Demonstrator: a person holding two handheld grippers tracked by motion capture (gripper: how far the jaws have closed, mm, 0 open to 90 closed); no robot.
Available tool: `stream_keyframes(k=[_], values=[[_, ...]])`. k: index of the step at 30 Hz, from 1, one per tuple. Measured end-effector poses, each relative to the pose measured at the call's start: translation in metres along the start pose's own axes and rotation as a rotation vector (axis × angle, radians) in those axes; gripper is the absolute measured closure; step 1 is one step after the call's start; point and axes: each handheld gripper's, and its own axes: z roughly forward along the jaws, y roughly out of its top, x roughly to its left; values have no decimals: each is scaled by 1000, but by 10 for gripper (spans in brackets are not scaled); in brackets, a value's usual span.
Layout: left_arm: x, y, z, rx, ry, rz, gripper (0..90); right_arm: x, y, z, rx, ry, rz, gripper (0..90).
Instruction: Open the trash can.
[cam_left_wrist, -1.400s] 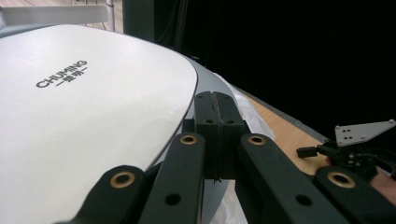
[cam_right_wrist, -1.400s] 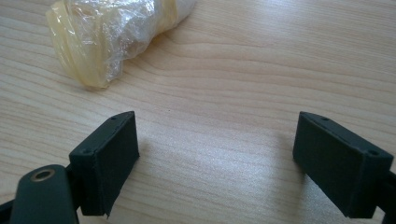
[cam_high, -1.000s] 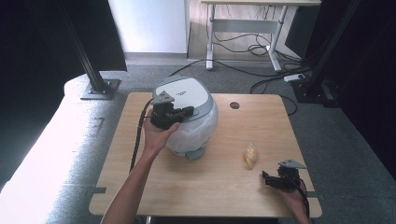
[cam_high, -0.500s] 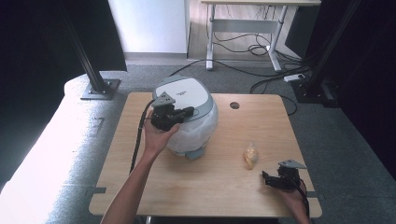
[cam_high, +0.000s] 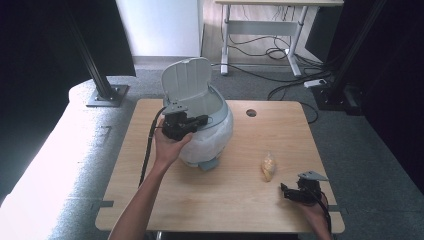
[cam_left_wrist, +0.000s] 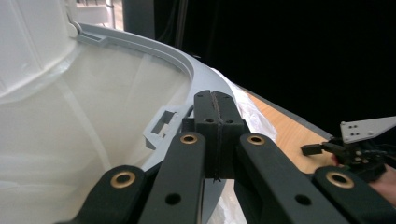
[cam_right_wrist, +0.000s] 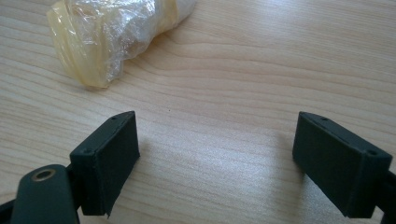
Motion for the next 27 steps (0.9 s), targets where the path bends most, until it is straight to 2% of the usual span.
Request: stream_keyframes(k=[5, 8, 11, 15, 16, 17, 19, 24, 27], values=[[2, 1, -2, 0, -31, -22, 881, 0, 0, 0, 0, 0, 0, 140], [-1, 0, -8, -5, -21, 1, 846, 0, 0, 0, 0, 0, 0, 140], [-2, -1, -18, -30, -30, 3, 826, 0, 0, 0, 0, 0, 0, 140], [-2, -6, -29, -52, -13, 6, 769, 0, 0, 0, 0, 0, 0, 141], [-2, -8, -36, -65, 0, 3, 769, 0, 0, 0, 0, 1, 0, 141], [-1, -11, -43, -69, 20, 4, 712, 0, 0, 0, 0, 1, -1, 141], [0, -16, -50, -70, 46, 4, 664, 0, 0, 0, 0, 1, -1, 141], [4, -33, -65, -54, 86, -1, 523, 0, 0, 0, -2, 2, -2, 141], [4, -46, -71, -53, 125, -1, 430, 0, 0, 0, -1, 2, -1, 141]])
